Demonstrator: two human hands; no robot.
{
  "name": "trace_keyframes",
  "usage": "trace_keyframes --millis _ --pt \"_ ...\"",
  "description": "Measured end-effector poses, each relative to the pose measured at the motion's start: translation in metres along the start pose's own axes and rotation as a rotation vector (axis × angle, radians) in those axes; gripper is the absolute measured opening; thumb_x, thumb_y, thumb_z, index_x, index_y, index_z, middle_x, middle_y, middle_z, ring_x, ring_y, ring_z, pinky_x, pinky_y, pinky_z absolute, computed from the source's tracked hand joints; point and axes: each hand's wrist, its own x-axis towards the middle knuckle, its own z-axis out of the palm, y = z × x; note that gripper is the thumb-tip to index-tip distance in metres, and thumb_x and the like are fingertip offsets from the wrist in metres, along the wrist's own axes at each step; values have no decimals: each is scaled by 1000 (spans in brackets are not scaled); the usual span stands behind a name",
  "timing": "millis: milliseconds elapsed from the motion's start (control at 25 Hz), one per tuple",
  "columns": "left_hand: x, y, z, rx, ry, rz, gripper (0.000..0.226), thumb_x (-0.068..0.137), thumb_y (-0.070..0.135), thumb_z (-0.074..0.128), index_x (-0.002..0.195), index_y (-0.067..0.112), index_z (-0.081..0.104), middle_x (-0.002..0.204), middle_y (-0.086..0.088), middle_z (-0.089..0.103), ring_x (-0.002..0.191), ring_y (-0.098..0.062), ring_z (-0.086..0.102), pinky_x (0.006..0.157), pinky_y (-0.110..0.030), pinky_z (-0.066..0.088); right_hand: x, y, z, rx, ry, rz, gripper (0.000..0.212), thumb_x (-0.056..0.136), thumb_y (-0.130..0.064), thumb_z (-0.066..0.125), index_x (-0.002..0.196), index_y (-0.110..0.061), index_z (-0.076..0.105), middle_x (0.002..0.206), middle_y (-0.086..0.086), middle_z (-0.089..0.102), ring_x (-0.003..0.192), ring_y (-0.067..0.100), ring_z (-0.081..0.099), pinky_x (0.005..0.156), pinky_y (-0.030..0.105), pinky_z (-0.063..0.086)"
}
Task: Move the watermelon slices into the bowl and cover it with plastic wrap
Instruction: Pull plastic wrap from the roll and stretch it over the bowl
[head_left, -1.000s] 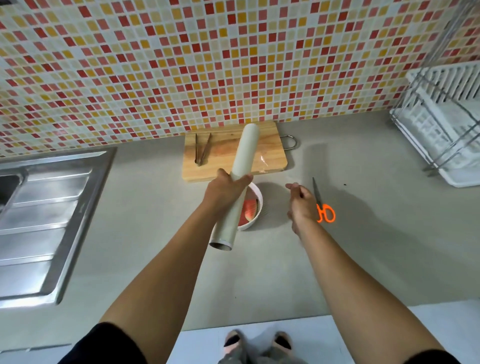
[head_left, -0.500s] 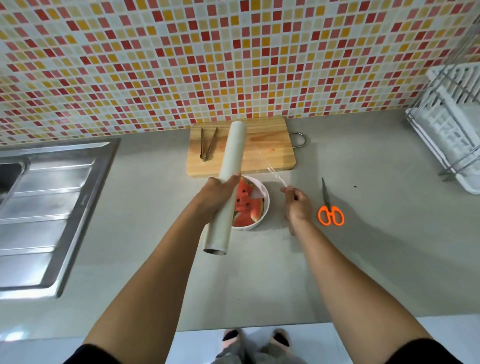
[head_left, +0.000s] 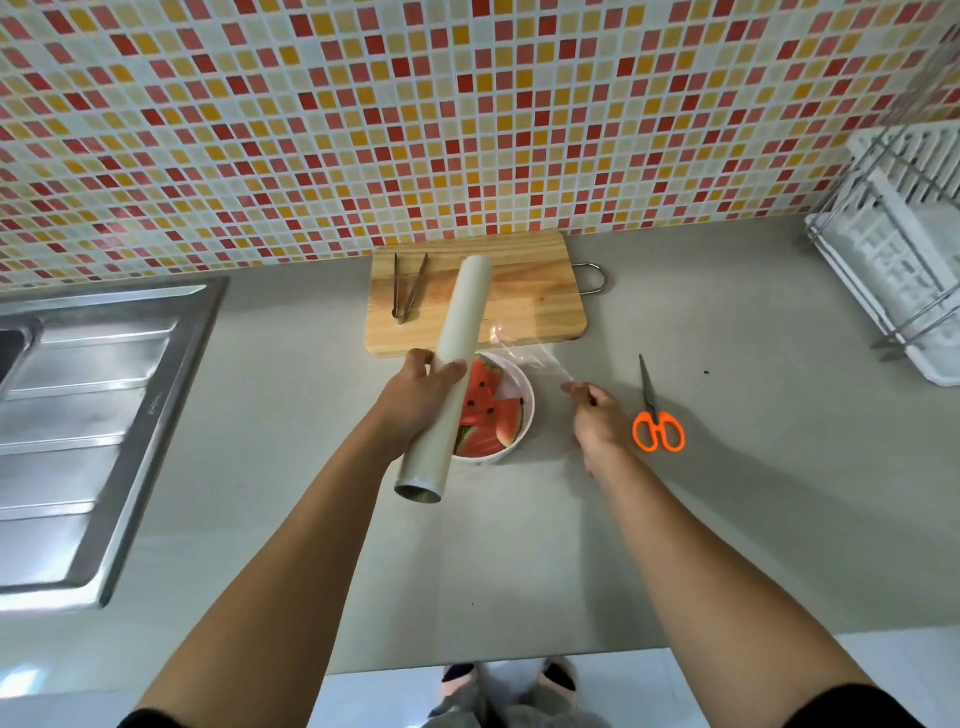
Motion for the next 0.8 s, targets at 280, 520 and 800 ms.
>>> trace_keyframes --millis 280,520,800 --pt "-14 -36 -12 274 239 87 51 89 46 53 126 17 33 103 -9 58 86 -29 60 77 -41 51 -1 9 14 -43 -29 -10 29 94 -34 42 94 -22 68 93 1 66 87 18 57 75 27 44" --pt "-11 -53 -18 330 335 76 66 85 59 50 127 9 44 102 -8 58 95 -32 56 74 -35 43 -1 10 19 -7 -11 -39 31 93 -35 43 96 -18 69 59 -10 49 55 10 43 52 24 34" --pt "-8 -70 -19 241 329 -6 50 90 60 38 102 12 47 91 -7 56 84 -29 53 67 -34 38 -6 4 23 -46 6 -95 31 94 -35 43 99 -18 69 77 -2 62 72 18 54 67 29 43"
